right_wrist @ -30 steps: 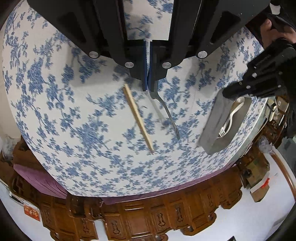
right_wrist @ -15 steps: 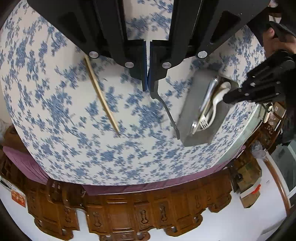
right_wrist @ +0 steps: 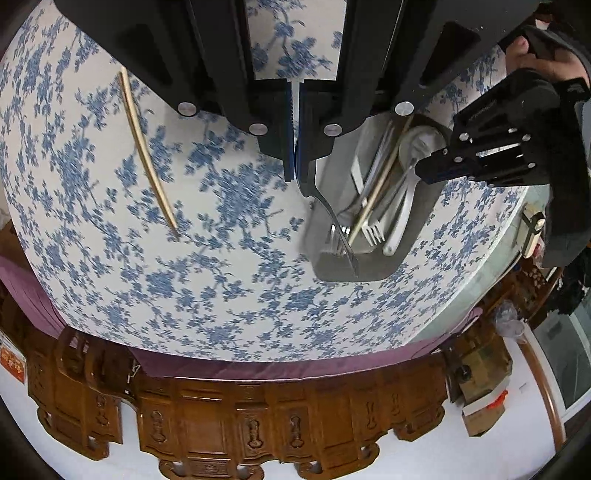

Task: Organize utensils
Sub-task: 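Lower the metal utensils into the tray and open both tools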

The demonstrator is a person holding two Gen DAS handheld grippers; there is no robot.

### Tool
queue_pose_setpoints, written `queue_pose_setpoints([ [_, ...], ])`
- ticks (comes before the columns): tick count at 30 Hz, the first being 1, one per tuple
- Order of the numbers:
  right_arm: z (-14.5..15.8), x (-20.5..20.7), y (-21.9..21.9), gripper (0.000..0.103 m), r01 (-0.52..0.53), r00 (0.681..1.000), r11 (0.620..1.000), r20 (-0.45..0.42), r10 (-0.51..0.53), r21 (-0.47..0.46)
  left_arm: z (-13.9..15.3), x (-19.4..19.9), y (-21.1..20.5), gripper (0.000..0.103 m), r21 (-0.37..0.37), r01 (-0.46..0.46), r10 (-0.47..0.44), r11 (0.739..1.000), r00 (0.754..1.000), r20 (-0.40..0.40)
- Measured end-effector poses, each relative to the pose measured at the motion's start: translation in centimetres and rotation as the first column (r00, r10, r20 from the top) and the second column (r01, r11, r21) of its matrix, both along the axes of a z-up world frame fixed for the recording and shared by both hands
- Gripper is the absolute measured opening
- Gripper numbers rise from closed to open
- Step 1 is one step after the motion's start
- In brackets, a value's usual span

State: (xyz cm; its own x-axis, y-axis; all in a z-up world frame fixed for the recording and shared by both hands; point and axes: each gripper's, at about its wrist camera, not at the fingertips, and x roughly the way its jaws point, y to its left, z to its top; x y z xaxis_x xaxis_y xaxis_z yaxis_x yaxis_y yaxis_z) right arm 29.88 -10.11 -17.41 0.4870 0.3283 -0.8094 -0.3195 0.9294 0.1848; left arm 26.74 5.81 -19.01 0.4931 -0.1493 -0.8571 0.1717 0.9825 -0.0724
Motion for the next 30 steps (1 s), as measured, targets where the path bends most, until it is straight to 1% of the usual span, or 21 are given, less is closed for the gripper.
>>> queue_pose_setpoints([
  [3,-0.2,0.6,1.6,0.003,-0.010,1.000,1.000,-0.004,0.010,-0.012,0.7,-0.2,1.0,0.017,-0.013,-0.019,0.020,1.000,1.000,0.015],
  [7,-0.9,1.3,3.8,0.003,-0.026,1.000,0.999,-0.014,0.026,-0.041,1.7,-0.6,2.5,0.019,-0.014,-0.043,0.043,0.999,0.998,0.035],
  [9,-1.3,1.6,4.9,0.003,-0.031,0.999,0.998,-0.016,0.031,-0.061,2.0,-0.8,3.1,0.023,-0.010,-0.052,0.052,0.999,0.998,0.043],
  [13,-1.9,2.3,6.4,0.003,-0.032,0.999,0.995,-0.018,0.030,-0.095,2.6,-1.1,4.4,0.024,-0.007,-0.070,0.070,0.998,0.996,0.056],
  [18,-2.0,2.3,7.3,0.004,-0.043,0.999,0.994,-0.017,0.042,-0.097,2.9,-1.4,5.5,0.024,-0.011,-0.085,0.086,0.996,0.994,0.064],
  [20,-1.9,2.1,7.5,0.005,-0.050,0.999,0.995,-0.017,0.049,-0.085,3.0,-1.5,5.6,0.024,-0.011,-0.088,0.089,0.996,0.994,0.066],
  [23,-1.8,1.8,7.5,0.007,-0.072,0.997,0.997,-0.027,0.071,-0.036,3.0,-1.6,5.7,0.025,-0.011,-0.089,0.089,0.996,0.994,0.066],
  [25,-1.6,1.4,7.5,0.009,-0.097,0.995,0.995,-0.037,0.098,0.013,3.1,-1.6,5.8,0.026,-0.011,-0.090,0.091,0.996,0.994,0.068],
  [27,-1.7,1.1,7.8,0.011,-0.123,0.991,0.992,-0.052,0.124,0.038,3.2,-1.7,5.7,0.027,-0.010,-0.090,0.091,0.996,0.993,0.070],
  [30,-1.5,0.5,8.1,0.011,-0.156,0.985,0.984,-0.060,0.161,0.080,3.3,-1.8,5.6,0.030,-0.008,-0.090,0.091,0.996,0.993,0.075],
])
